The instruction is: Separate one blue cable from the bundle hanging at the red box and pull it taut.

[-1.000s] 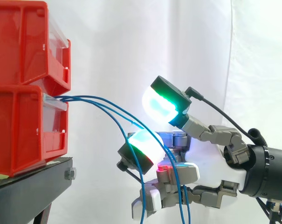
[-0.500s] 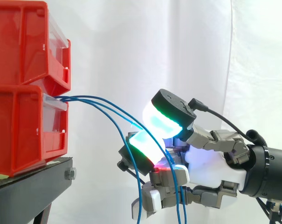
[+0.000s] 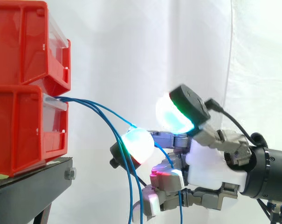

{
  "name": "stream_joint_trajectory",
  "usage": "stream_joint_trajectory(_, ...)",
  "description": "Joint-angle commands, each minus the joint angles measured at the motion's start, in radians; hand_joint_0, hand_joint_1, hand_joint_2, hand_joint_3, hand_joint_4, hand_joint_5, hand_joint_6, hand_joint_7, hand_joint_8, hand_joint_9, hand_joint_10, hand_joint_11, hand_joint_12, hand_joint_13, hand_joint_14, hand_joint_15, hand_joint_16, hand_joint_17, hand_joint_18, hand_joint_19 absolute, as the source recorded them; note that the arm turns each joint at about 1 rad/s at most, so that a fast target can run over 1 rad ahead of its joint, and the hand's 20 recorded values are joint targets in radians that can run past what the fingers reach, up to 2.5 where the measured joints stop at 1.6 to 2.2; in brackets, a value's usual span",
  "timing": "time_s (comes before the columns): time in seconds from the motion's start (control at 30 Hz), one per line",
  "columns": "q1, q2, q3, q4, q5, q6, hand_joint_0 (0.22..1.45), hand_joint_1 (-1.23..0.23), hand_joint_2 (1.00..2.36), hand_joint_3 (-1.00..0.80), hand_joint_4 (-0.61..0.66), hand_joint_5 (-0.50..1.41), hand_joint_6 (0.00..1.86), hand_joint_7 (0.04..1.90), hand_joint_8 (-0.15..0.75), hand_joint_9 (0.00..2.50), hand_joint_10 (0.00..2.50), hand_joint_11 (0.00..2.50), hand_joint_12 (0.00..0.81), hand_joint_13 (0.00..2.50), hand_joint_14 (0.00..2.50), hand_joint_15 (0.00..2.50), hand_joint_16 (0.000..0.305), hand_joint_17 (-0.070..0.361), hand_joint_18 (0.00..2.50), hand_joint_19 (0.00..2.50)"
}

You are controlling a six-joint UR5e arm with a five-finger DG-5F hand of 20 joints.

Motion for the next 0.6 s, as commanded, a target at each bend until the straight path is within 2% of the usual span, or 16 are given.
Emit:
stream_joint_trajectory(0.0,0.0,0.0,0.0,0.0,0.003,-0.001,0.44,-0.42,1.0,-0.5,-0.04,-0.08,0.81,1.02,0.346,1.28,0.02,1.0,0.379,0.94,0.02,0.67,0.056,0.126,0.68,0.59)
stream_joint_trajectory(0.07,0.0,0.0,0.0,0.0,0.003,-0.001,0.51,-0.3,1.0,-0.5,-0.03,-0.09,0.8,1.04,0.33,1.27,0.02,1.01,0.36,0.93,0.02,0.69,0.051,0.115,0.65,0.62)
stream_joint_trajectory(0.23,0.005,0.0,0.0,-0.002,0.006,-0.003,0.51,-0.28,1.0,-0.5,0.02,-0.11,0.78,1.02,0.348,1.23,0.02,1.02,0.371,0.93,0.02,0.7,0.054,0.121,0.65,0.63)
stream_joint_trajectory(0.4,0.012,0.0,0.0,-0.006,0.012,-0.024,0.46,-0.34,1.0,-0.5,0.09,-0.14,0.76,0.94,0.371,1.16,0.02,1.06,0.398,0.94,0.02,0.69,0.06,0.135,0.69,0.62)
stream_joint_trajectory(0.57,0.02,0.0,0.0,-0.006,0.029,-0.042,0.42,-0.54,1.0,-0.5,0.14,-0.15,0.77,0.87,0.376,1.13,0.01,1.1,0.414,0.97,0.02,0.7,0.065,0.145,0.74,0.63)
